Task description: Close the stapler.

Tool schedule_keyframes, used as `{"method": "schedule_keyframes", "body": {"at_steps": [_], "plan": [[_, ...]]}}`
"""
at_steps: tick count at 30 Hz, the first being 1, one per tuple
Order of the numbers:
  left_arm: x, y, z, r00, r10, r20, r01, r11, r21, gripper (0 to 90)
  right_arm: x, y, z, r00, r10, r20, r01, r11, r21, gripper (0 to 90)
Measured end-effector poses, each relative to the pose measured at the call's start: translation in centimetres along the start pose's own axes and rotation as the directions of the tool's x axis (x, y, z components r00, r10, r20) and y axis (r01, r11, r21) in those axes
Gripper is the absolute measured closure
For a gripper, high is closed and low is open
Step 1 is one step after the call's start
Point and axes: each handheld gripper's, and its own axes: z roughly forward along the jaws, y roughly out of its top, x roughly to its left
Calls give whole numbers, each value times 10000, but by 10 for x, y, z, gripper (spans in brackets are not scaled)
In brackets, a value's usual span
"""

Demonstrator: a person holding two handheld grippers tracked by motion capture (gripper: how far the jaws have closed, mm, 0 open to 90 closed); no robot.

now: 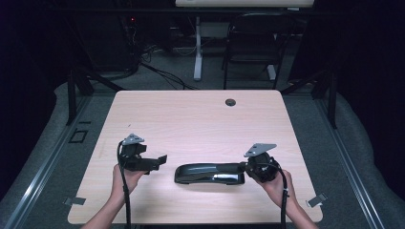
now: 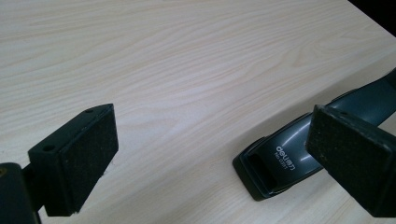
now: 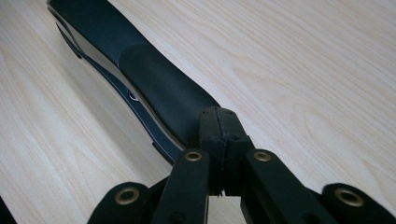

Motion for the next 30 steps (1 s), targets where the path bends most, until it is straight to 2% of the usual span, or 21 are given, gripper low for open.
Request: {"method": "schedule_keyframes", "body": {"at_steps": [6, 15, 16, 23, 28, 30], "plan": [[-1, 0, 0, 10000, -1, 5, 1, 10000, -9, 25, 0, -3, 5, 10000, 27, -26, -27, 9997, 223, 900], [-1, 0, 1, 10000, 40, 34, -40, 10000, 63, 25, -1, -6, 8, 9997, 235, -72, -234, 9996, 130, 900], [-1, 0, 1, 10000, 44, 31, -44, 10000, 68, 25, -1, -6, 9, 9998, 190, -97, -187, 9994, 302, 900], [-1, 0, 2, 10000, 53, 26, -53, 10000, 27, 25, -2, -6, 9, 9997, 207, -104, -204, 9994, 286, 900], [0, 0, 2, 10000, 11, 15, -11, 10000, -51, 26, -1, -3, -1, 9998, 127, -128, -130, 9996, -266, 900], [0, 0, 1, 10000, 47, 47, -47, 9999, 124, 29, 0, 0, -7, 9999, 56, -85, -61, 9979, -637, 897]]}}
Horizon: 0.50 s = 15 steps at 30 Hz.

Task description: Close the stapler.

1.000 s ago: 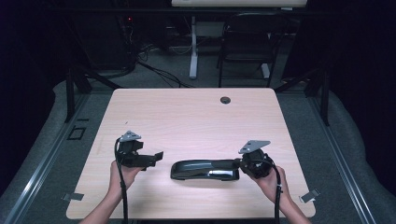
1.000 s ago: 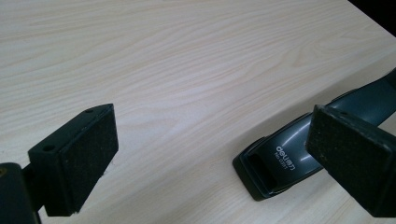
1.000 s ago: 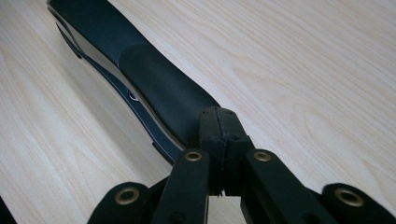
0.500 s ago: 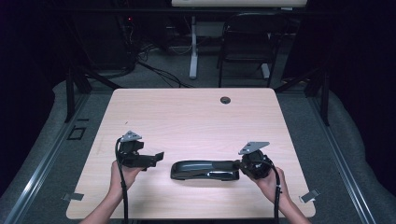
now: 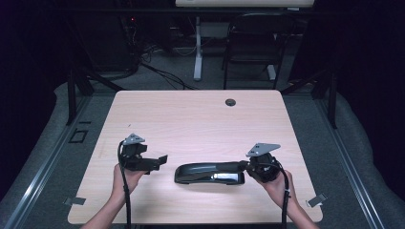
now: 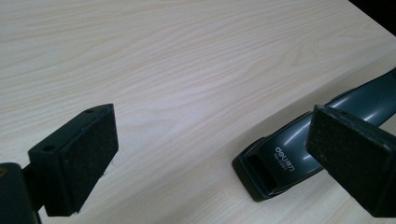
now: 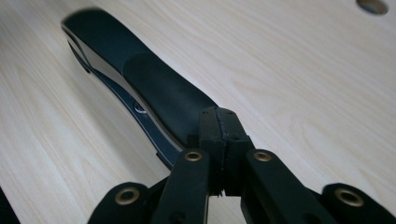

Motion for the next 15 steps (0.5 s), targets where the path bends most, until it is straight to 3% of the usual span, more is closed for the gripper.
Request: {"method": "schedule_keyframes", "body": {"at_steps": [2, 7, 15], "plan": [[0, 0, 0, 10000, 3, 15, -3, 10000, 19, 31, 2, 2, -1, 9998, -174, 87, 173, 9998, 99, 878], [0, 0, -1, 10000, -39, 40, 40, 9999, -123, 29, 0, 2, 0, 9999, -92, 73, 92, 10000, 2, 785], [-1, 0, -1, 10000, -46, 13, 46, 9998, -200, 25, -7, 4, -8, 10000, 28, 25, -28, 9998, -184, 562]]}}
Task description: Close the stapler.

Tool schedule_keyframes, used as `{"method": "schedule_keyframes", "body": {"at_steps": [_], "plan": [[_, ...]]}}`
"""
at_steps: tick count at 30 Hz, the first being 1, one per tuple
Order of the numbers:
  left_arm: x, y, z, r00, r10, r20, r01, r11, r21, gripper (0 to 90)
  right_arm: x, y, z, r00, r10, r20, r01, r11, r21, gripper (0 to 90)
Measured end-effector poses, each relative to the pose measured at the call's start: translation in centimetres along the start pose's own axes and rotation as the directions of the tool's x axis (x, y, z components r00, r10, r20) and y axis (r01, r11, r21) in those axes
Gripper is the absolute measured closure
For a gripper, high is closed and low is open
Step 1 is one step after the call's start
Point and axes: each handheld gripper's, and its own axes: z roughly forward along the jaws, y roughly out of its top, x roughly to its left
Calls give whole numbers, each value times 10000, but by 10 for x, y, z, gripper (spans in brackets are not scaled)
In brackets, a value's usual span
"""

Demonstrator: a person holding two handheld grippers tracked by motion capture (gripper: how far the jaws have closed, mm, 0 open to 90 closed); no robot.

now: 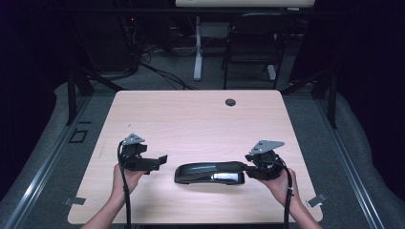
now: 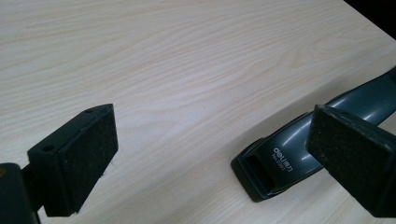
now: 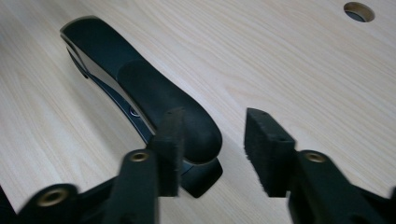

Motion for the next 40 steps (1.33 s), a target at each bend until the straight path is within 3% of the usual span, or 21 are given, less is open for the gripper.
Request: {"method": "schedule_keyframes", "body": {"at_steps": [5, 11, 21, 23, 29, 32, 36, 38, 40], "plan": [[0, 0, -1, 10000, 7, -9, -7, 10000, -35, 23, -9, 0, -8, 9993, 372, 66, -373, 9993, 51, 343], [2, 0, 0, 10000, 12, -68, -12, 10000, -4, 18, -20, -4, -15, 9984, 525, 213, -527, 9985, 121, 209], [5, 1, 0, 9999, 27, -135, -26, 10000, 78, 6, -48, -22, -25, 9929, 878, 802, -919, 9946, 485, 142], [7, 0, 1, 10000, -46, -62, 46, 10000, 73, 3, -55, -29, -24, 9896, 914, 1113, -996, 9926, 700, 119], [16, -1, 5, 9999, -105, 31, 104, 9995, 290, 1, -81, -53, -16, 9785, 1469, 1451, -1678, 9751, 1448, 6], [21, 0, 8, 10000, 65, 58, -67, 9989, 458, 0, -89, -61, -11, 9758, 1547, 1544, -1823, 9657, 1847, 0], [28, -1, 10, 9997, 243, -39, -240, 9974, 673, 0, -93, -69, 0, 9755, 1427, 1675, -1800, 9553, 2345, 0], [34, -2, 13, 9994, 319, 125, -329, 9953, 911, 0, -93, -74, 6, 9777, 977, 1857, -1453, 9537, 2632, 0], [39, -4, 18, 9982, 570, -193, -543, 9916, 1171, 0, -93, -78, 13, 9717, 606, 2283, -1293, 9453, 2996, 0]]}}
